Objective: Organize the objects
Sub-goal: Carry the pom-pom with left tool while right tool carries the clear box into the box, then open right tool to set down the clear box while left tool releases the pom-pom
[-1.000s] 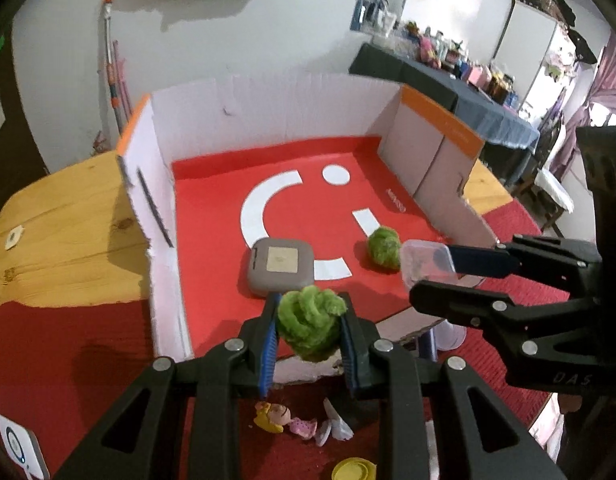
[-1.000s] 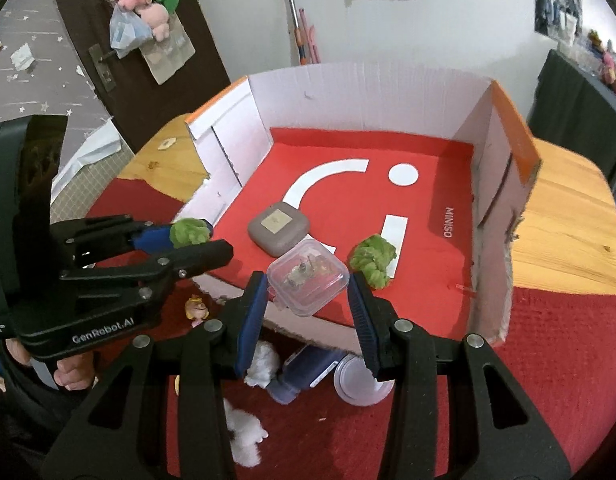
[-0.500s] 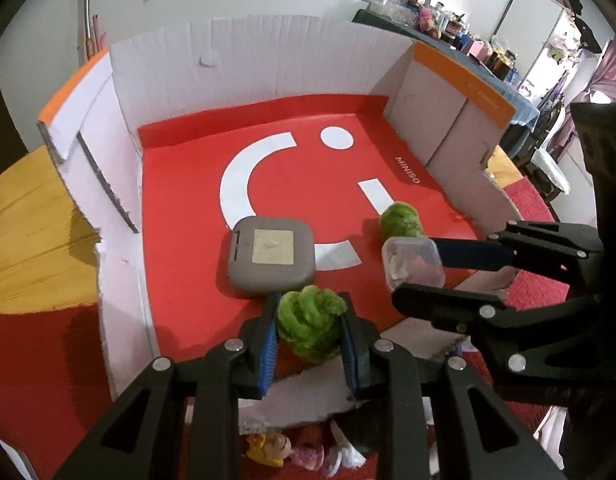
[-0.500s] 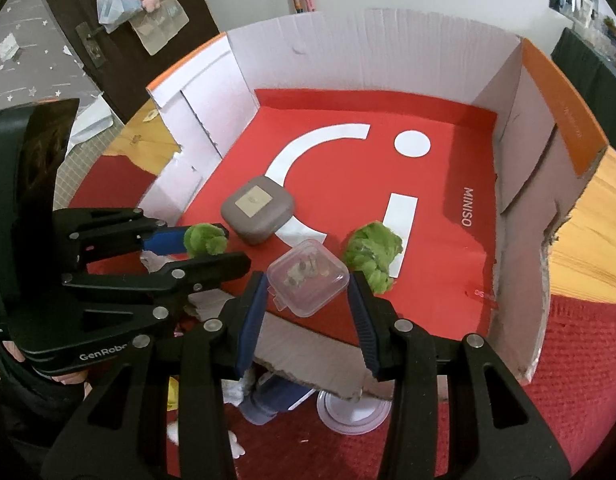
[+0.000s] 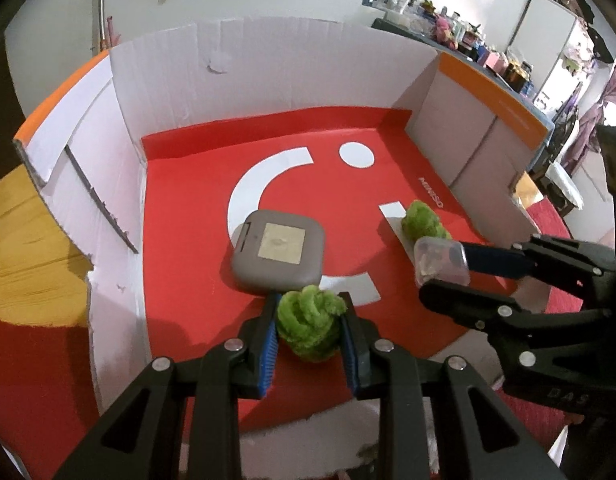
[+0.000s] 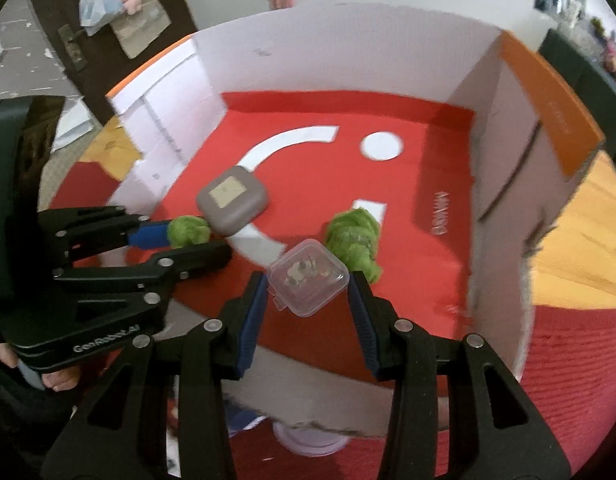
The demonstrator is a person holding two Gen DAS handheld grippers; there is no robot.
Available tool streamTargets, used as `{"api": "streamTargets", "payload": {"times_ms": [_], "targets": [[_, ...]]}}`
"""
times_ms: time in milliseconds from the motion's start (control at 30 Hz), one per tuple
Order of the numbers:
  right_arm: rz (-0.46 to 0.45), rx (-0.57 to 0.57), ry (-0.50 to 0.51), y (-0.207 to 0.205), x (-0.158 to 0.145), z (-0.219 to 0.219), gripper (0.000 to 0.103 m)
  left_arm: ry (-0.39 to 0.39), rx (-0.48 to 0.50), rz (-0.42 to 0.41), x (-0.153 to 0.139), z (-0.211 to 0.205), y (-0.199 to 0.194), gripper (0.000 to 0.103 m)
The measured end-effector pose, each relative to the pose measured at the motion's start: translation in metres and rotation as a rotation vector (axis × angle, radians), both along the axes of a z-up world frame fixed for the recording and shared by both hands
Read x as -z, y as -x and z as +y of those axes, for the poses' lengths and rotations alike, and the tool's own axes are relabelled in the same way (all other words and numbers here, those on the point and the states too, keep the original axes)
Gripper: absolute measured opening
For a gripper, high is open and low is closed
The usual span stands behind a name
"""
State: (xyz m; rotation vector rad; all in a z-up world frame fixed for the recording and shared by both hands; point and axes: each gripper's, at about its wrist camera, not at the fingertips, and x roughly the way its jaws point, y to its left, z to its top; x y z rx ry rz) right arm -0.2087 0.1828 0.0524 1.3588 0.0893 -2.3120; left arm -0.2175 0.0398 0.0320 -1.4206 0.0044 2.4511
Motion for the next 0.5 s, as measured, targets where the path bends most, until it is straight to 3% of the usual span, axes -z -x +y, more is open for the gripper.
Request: {"api": "streamTargets", "payload": {"times_ms": [500], "targets": [[0.056,0.054,-0.033,0.0022,0.0075,0.0045,0.040,-0.016,-0.026,0.031,0.0023,-0.0025,0.0038,0.028]]}}
